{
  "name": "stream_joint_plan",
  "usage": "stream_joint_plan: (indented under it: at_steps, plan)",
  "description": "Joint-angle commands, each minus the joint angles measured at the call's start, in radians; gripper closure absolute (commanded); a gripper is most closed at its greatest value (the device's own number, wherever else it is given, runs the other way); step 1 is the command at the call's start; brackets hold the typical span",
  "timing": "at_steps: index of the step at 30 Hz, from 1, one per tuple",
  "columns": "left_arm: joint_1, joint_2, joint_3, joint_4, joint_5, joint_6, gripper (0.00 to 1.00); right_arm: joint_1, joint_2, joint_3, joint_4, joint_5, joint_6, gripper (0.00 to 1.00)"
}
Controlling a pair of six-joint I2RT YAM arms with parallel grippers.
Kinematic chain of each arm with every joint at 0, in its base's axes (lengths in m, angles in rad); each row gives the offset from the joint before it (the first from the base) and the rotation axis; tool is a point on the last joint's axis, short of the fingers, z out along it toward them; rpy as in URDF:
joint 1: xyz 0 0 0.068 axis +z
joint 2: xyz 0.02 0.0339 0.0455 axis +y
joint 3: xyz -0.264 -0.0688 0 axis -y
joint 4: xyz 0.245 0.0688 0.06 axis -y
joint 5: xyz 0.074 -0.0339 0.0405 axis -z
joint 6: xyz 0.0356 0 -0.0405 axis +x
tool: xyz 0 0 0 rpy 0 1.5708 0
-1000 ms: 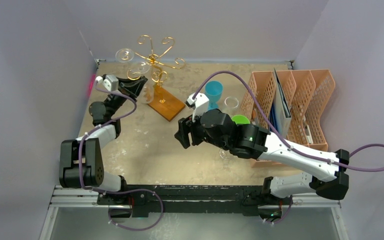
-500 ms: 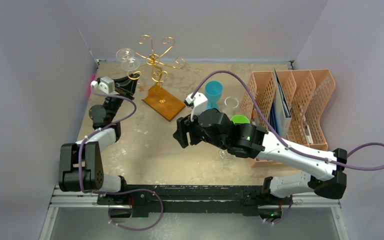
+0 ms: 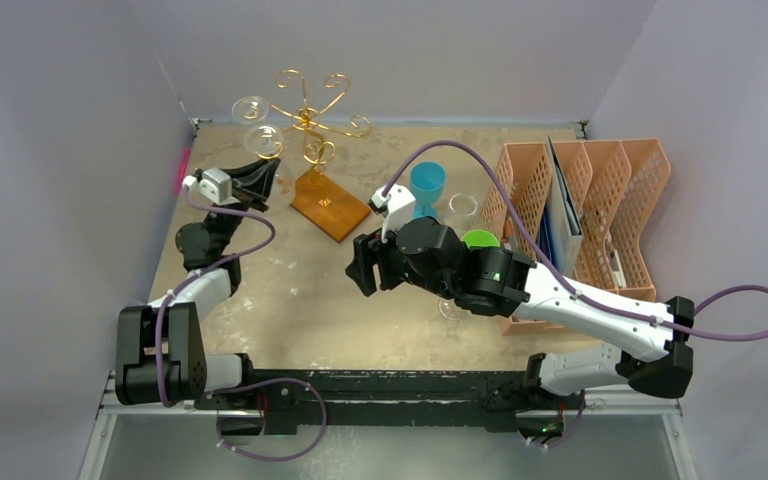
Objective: Place the wine glass upside down on the wine glass rack
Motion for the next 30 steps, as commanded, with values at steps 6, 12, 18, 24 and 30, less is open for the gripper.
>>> stream_joint_plan:
  at_steps: [6,12,18,24,30]
  plan:
    - [-0.001,-0.036,0.002,0.028,0.097,0.003,1.00,-0.004,-0.010,0.028,0.022,-0.004,0.010,0.33]
    - [-0.001,-0.023,0.039,-0.047,0.126,0.010,1.00,-0.004,-0.015,0.020,0.021,0.001,0.014,0.33]
    - [-0.001,-0.001,0.059,-0.086,0.121,0.004,1.00,-0.005,-0.015,0.019,0.019,0.012,0.013,0.33]
    - [-0.001,0.004,0.059,-0.124,0.109,0.010,0.90,-0.006,-0.017,0.013,0.014,0.023,0.014,0.32]
    - [-0.001,-0.003,0.048,-0.125,0.111,-0.007,0.69,-0.012,-0.014,0.020,0.002,0.020,0.007,0.33]
